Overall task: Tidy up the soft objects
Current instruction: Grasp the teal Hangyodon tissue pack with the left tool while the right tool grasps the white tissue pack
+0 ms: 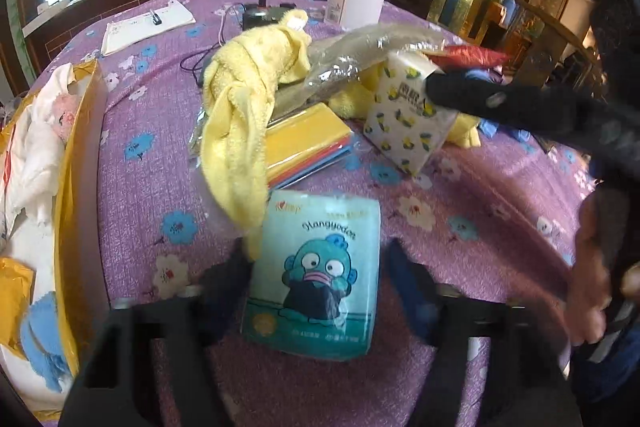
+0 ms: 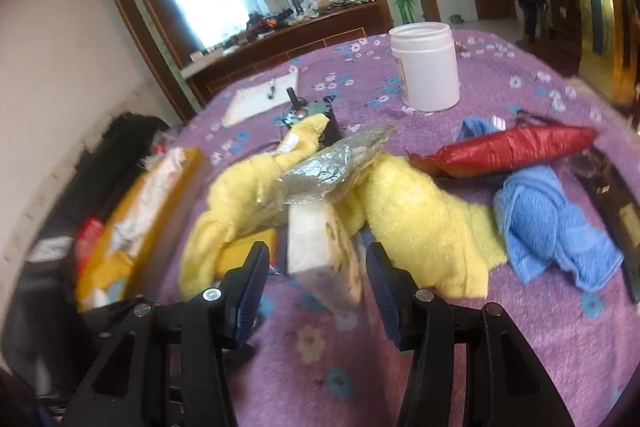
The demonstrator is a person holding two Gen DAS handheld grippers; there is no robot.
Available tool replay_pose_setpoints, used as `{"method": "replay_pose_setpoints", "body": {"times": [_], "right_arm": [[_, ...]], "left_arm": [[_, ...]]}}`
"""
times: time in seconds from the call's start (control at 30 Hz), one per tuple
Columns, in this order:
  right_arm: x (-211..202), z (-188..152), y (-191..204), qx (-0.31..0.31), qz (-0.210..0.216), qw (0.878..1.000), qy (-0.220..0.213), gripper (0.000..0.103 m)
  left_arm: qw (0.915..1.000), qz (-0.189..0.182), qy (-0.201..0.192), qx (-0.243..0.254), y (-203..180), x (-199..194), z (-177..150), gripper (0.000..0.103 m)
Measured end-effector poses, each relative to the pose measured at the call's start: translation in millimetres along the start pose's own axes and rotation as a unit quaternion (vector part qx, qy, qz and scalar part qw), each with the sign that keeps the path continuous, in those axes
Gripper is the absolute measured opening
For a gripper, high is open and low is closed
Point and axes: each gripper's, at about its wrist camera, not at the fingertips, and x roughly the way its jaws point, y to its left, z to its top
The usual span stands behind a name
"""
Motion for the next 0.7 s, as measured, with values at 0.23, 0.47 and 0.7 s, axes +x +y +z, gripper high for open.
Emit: {"method": "replay_pose_setpoints", "body": {"times": [0.23, 0.47, 0.7], "right_arm": [[11, -4, -11, 0.022, 0.008, 1.0, -0.005, 0.024], [-5, -11, 9, -0.011, 0.058, 0.997, -0.046, 0.024], [0, -11, 12, -0.012, 0.067, 0.997, -0.038, 0.024]], "left_arm": [[0.9985, -0.038, -0.035, -0.02, 8, -12, -2, 0.048], [0.9961, -0.05, -0.063, -0.036, 13, -23, -5, 0.049], [0.9964, -0.05, -0.059, -0.035, 12, -22, -6, 0.049]]}}
